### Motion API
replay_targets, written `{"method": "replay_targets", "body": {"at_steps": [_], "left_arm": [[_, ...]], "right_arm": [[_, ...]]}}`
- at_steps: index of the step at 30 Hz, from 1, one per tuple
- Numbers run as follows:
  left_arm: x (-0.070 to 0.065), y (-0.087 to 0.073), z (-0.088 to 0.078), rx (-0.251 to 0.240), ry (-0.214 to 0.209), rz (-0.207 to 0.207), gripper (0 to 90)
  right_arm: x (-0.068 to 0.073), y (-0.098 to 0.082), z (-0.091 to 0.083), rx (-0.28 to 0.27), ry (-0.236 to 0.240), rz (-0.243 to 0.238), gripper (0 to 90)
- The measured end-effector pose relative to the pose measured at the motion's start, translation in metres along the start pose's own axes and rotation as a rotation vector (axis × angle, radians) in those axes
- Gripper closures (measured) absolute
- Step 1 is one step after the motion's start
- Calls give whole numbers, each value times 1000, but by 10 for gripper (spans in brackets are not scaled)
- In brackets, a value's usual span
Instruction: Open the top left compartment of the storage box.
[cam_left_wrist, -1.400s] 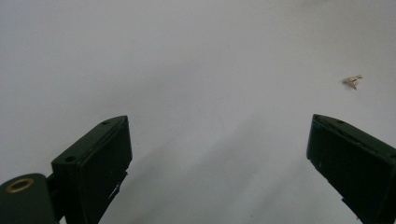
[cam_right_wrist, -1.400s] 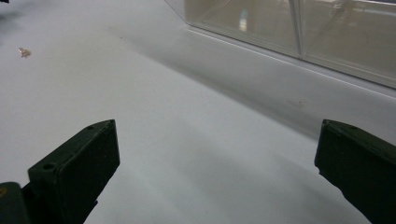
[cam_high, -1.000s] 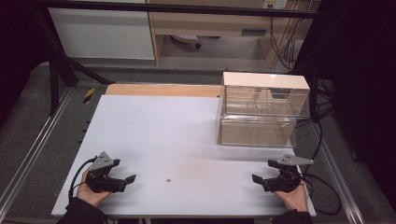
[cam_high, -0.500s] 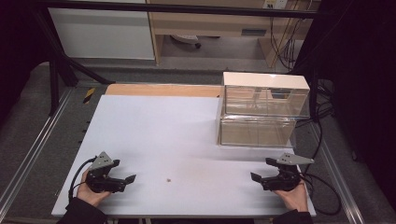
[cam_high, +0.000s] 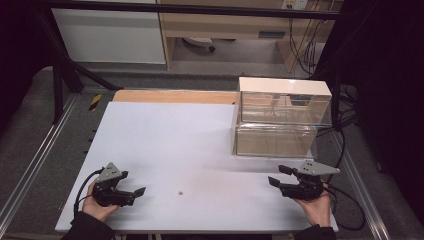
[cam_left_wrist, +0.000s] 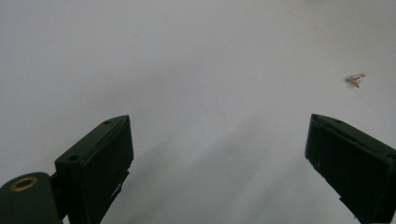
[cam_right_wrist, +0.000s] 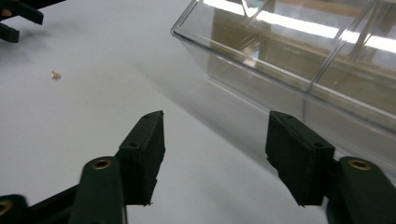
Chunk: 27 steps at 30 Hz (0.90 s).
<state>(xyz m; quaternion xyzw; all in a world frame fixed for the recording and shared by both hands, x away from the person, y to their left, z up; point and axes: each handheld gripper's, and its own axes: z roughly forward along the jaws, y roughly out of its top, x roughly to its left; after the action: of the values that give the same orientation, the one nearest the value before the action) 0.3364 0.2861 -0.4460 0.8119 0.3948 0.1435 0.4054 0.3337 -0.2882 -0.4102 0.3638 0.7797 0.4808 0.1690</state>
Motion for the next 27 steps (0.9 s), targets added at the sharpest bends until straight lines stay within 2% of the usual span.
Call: {"method": "replay_targets", "body": {"at_steps": [3, 12, 16, 27], "left_arm": [[0, 0, 0, 0, 1, 0, 79], [0, 0, 0, 0, 6, 1, 80], [0, 0, 0, -1, 6, 2, 80], [0, 0, -1, -1, 8, 4, 81]], "right_arm": [[0, 5, 0, -16, -5, -9, 498], [-1, 15, -4, -74, -32, -8, 675], [-2, 21, -4, -85, -48, -25, 748], [-7, 39, -4, -126, -86, -40, 861]]}}
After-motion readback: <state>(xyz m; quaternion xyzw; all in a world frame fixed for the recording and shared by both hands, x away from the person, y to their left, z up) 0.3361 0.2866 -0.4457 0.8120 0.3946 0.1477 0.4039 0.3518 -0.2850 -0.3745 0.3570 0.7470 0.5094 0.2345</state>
